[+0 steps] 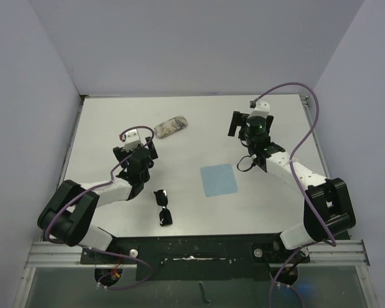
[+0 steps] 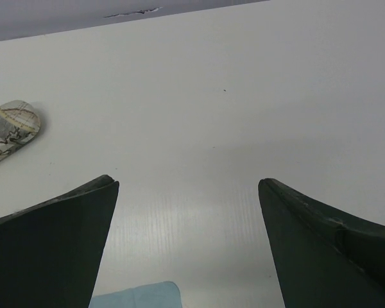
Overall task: Organize the sunglasses
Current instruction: Pick up the sunglasses case from the center of the board.
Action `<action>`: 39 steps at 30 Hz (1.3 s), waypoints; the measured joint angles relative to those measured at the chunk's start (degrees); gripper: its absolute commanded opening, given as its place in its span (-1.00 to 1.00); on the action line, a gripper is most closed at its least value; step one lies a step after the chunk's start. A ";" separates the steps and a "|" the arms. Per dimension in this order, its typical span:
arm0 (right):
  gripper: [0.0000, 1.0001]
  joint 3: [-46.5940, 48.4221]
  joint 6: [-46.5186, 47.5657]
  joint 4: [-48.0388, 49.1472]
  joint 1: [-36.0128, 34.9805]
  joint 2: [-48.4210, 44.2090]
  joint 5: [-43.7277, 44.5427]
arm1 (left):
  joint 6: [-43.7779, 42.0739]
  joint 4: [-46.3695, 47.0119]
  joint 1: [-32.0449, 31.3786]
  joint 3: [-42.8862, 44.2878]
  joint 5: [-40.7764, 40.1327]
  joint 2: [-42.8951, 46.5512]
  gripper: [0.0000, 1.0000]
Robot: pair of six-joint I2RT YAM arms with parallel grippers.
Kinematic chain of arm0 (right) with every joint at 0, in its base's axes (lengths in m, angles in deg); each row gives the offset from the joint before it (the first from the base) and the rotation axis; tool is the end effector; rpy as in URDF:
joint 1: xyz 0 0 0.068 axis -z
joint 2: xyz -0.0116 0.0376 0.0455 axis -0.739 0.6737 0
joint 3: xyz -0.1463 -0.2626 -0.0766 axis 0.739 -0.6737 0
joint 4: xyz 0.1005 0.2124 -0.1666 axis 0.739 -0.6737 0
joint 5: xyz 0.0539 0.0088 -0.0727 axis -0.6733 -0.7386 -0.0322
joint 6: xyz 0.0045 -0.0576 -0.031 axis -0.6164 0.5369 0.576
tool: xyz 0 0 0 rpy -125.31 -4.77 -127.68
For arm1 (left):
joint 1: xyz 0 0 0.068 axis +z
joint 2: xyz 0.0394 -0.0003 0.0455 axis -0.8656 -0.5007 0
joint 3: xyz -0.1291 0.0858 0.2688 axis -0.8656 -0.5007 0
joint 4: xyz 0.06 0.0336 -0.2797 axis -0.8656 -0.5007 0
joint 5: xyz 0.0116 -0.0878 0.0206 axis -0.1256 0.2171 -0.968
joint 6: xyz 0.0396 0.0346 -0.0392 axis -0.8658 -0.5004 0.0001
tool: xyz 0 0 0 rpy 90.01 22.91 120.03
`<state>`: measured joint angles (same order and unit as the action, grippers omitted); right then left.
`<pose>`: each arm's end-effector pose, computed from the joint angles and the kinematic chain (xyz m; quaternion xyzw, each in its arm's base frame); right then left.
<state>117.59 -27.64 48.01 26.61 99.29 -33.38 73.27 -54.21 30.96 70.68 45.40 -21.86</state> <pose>0.3525 0.1154 0.2816 0.0936 0.8151 0.0465 0.5698 0.2856 -0.1169 0.1935 -0.1625 0.7713 0.0585 0.6126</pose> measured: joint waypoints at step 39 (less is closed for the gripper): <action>0.82 38.16 -5.25 -15.04 -5.01 28.70 -23.89 | 8.15 -5.44 8.35 7.02 8.66 -5.38 0.79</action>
<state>155.75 -32.89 32.97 21.61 127.99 -57.27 81.42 -59.66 39.31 77.70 54.06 -27.24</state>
